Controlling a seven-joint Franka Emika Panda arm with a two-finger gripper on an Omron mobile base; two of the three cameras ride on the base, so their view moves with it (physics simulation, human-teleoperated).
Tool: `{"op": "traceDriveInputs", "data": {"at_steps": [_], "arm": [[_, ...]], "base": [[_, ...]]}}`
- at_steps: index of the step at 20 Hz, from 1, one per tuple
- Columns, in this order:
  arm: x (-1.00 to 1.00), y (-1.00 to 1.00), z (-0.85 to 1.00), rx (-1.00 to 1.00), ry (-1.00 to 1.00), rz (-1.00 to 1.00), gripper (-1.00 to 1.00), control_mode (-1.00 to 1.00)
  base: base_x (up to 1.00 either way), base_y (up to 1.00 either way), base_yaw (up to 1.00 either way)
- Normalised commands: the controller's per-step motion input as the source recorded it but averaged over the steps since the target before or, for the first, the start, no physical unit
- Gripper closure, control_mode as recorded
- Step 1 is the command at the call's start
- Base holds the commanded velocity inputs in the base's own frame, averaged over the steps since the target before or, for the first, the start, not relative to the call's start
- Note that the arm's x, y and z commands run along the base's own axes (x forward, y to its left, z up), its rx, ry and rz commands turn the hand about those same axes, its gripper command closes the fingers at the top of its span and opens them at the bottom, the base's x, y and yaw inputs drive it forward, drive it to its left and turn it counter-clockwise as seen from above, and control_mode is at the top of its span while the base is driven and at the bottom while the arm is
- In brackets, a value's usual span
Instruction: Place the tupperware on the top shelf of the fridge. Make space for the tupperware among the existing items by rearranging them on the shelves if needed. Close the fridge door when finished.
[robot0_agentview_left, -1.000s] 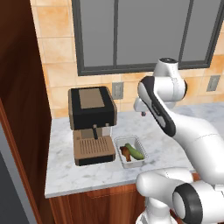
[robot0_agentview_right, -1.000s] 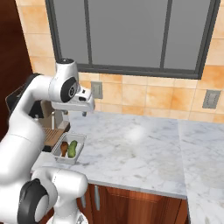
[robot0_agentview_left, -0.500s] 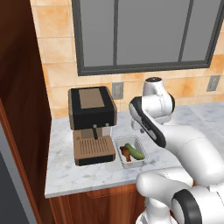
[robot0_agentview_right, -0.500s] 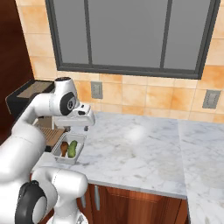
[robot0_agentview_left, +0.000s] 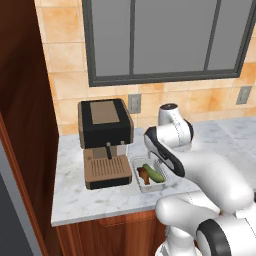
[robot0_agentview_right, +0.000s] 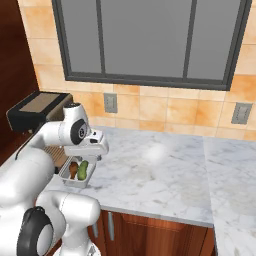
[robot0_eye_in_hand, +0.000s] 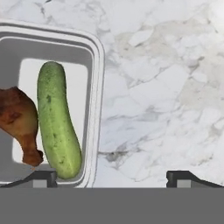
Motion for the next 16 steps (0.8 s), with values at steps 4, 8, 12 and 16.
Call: {"op": "traceDriveInputs", "data": {"at_steps": [4, 8, 12, 16], "arm": [[0.0, 0.0, -0.54, 0.15, -0.07, 0.0, -1.0, -1.0], [0.0, 0.0, -0.47, 0.19, -0.01, 0.0, -1.0, -1.0], [0.14, 0.0, -0.17, 0.08, 0.0, 0.0, -1.0, -1.0], [0.29, 0.01, -0.23, 0.05, 0.0, 0.0, -1.0, -1.0]], "base": [[0.0, 0.0, 0.0], [0.0, 0.0, 0.0], [0.0, 0.0, 0.0], [0.0, 0.0, 0.0]]}}
